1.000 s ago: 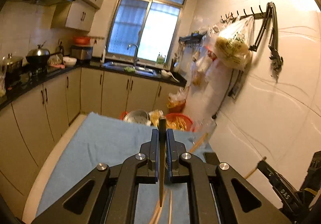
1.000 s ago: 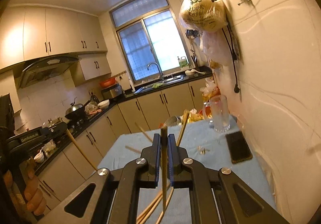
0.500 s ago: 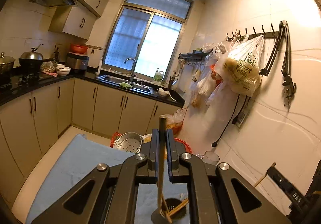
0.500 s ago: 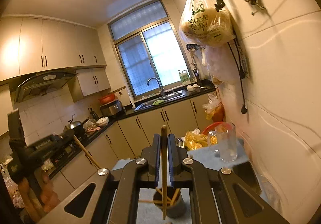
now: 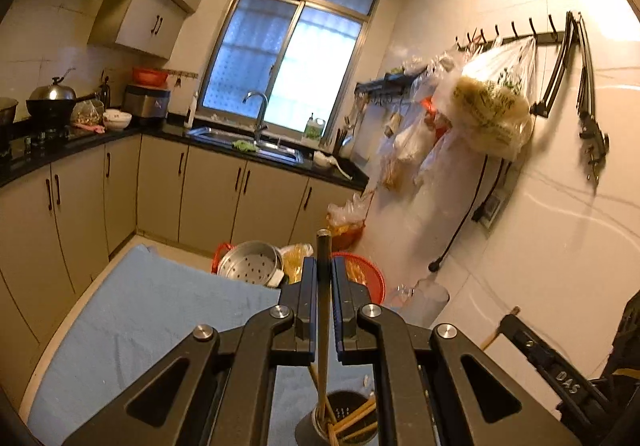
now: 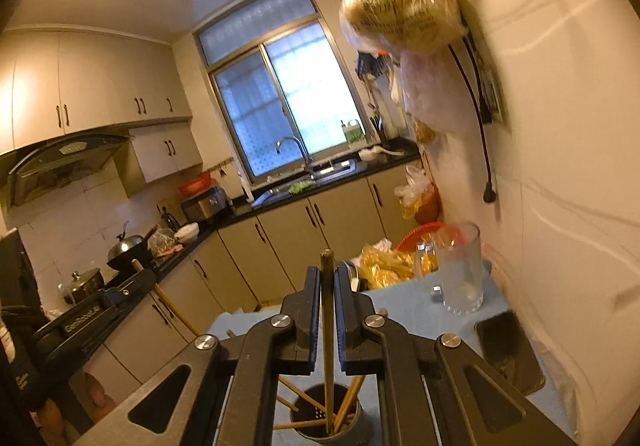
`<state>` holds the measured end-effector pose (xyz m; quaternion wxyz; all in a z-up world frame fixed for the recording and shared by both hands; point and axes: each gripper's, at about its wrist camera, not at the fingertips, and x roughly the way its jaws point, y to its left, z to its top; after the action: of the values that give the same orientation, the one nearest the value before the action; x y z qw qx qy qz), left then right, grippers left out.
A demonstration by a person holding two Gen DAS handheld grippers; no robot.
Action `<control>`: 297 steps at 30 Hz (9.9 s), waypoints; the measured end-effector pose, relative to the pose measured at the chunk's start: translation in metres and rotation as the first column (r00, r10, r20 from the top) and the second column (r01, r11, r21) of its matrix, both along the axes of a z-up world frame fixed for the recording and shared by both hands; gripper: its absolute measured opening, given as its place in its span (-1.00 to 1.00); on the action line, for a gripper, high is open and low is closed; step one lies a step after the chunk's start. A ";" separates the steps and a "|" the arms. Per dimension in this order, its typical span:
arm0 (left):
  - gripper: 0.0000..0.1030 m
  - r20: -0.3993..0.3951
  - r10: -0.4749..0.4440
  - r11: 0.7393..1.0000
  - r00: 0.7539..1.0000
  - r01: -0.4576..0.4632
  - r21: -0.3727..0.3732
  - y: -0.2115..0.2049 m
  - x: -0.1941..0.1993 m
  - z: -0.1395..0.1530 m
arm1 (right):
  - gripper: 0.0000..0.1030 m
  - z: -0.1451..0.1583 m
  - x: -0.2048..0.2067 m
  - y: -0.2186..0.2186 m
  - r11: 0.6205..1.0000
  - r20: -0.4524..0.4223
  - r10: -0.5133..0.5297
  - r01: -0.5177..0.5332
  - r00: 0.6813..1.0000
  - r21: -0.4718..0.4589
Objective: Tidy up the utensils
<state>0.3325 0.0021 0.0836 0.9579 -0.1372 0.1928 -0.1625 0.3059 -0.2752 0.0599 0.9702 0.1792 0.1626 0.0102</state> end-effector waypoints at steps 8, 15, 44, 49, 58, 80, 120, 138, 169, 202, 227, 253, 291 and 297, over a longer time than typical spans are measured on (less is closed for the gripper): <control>-0.86 -0.067 -0.024 1.000 0.997 0.025 0.012 -0.007 0.002 -0.023 | -0.85 -0.035 0.008 -0.001 1.000 -0.074 0.007 -0.006 0.997 0.013; -0.86 -0.124 -0.049 0.996 0.991 0.057 0.061 -0.021 0.001 -0.040 | -0.83 -0.056 0.014 0.003 1.000 -0.132 0.026 -0.025 0.991 0.007; 0.52 -0.347 0.071 0.973 0.935 0.012 0.231 0.063 -0.192 -0.103 | -0.06 -0.136 -0.162 0.040 0.980 -0.404 0.198 -0.165 0.893 0.114; 0.52 -0.366 0.039 0.971 0.930 0.051 0.234 0.051 -0.190 -0.105 | -0.16 -0.147 -0.155 0.052 0.973 -0.439 0.230 -0.207 0.869 0.100; 0.52 -0.396 0.043 0.961 0.917 0.071 0.269 0.042 -0.170 -0.121 | -0.26 -0.163 -0.121 0.059 0.959 -0.483 0.283 -0.246 0.829 0.139; 0.52 -0.466 0.048 0.956 0.884 0.095 0.279 0.041 -0.103 -0.153 | -0.75 -0.228 0.022 0.086 0.955 -0.731 0.156 -0.291 0.664 -0.060; -0.85 -0.505 -0.156 0.858 0.849 0.370 0.358 -0.071 -0.045 -0.169 | -0.86 -0.218 -0.030 -0.002 0.980 -0.622 0.199 -0.159 0.757 0.121; -0.85 -0.281 0.017 0.971 0.960 0.051 0.235 0.063 -0.152 -0.066 | -0.86 -0.104 -0.133 0.042 0.980 -0.321 0.170 -0.193 0.932 -0.040; -0.81 -0.653 0.200 0.900 0.730 0.126 0.416 0.014 0.013 -0.217 | -0.87 -0.104 -0.131 0.026 0.985 -0.308 0.165 -0.170 0.937 0.012; -0.86 -0.165 0.063 0.995 0.984 -0.049 0.086 0.077 -0.172 -0.013 | -0.87 -0.051 -0.183 0.047 0.980 -0.180 0.176 -0.190 0.968 -0.065; -0.87 0.070 0.077 0.995 0.995 -0.073 -0.065 0.057 -0.063 0.053 | -0.87 0.029 -0.117 0.007 0.994 0.002 0.096 -0.096 0.995 -0.059; -0.86 -0.046 0.027 0.998 0.999 -0.029 -0.047 0.001 -0.008 -0.040 | -0.87 -0.035 -0.002 -0.009 0.998 -0.084 0.042 -0.037 0.996 0.055; 0.31 -0.442 0.093 0.993 0.892 -0.050 0.107 0.077 -0.140 -0.116 | -0.18 -0.149 -0.113 0.060 0.959 -0.453 0.281 -0.237 0.846 0.152; 0.31 -0.485 0.066 0.993 0.872 -0.008 0.120 0.067 -0.124 -0.135 | -0.27 -0.175 -0.085 0.076 0.960 -0.538 0.279 -0.247 0.796 0.133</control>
<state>0.2088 0.0692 -0.0516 0.8874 -0.1223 0.4346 -0.0930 0.2208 -0.1994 -0.1154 0.8658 0.1770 0.4578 0.0973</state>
